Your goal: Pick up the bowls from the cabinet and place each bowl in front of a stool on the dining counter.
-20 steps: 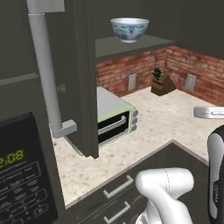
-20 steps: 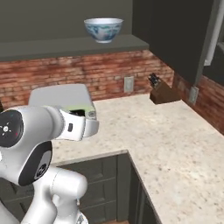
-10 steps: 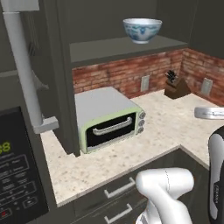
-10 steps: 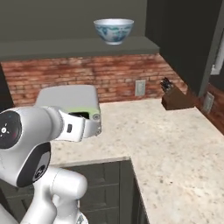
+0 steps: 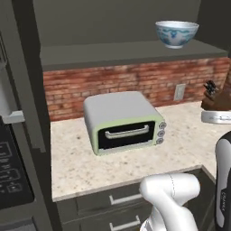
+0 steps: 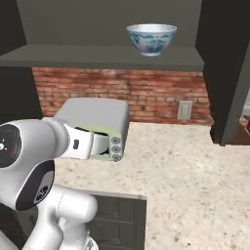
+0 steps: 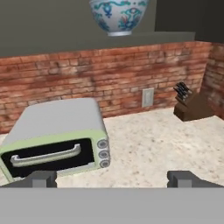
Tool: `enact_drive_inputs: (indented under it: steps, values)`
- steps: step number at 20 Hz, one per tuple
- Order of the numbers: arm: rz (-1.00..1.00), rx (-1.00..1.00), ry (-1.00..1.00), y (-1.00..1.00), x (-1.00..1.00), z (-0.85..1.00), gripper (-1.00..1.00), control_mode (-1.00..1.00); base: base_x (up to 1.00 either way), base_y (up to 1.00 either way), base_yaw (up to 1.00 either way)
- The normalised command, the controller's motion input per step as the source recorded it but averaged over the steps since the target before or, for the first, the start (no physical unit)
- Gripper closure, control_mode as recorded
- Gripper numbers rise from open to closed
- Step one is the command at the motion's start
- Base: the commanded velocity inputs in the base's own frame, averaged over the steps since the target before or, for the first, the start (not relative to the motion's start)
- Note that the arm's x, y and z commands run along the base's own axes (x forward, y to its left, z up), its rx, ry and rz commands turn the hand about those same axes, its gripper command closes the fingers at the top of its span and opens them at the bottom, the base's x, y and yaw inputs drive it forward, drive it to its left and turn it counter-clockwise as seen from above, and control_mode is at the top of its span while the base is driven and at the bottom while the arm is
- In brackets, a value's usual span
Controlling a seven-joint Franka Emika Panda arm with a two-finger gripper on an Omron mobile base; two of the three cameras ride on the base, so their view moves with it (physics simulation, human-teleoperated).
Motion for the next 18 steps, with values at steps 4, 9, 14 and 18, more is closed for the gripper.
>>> enact_drive_inputs:
  steps: [4, 9, 14, 18]
  values:
    - [0.0, 0.0, 0.0, 0.0, 0.0, 0.0, -1.0, 1.0, 0.99, -0.39, 0.42]
    - [0.0, 0.0, 0.0, 0.0, 0.0, 0.0, -1.0, 1.0, 0.76, -0.16, 0.28]
    - [0.0, 0.0, 0.0, 0.0, 0.0, 0.0, -1.0, 1.0, 0.11, 0.0, 0.01]
    - [0.0, 0.0, -0.01, 0.0, 0.0, -0.01, -1.0, -1.0, 0.0, 0.0, 0.0]
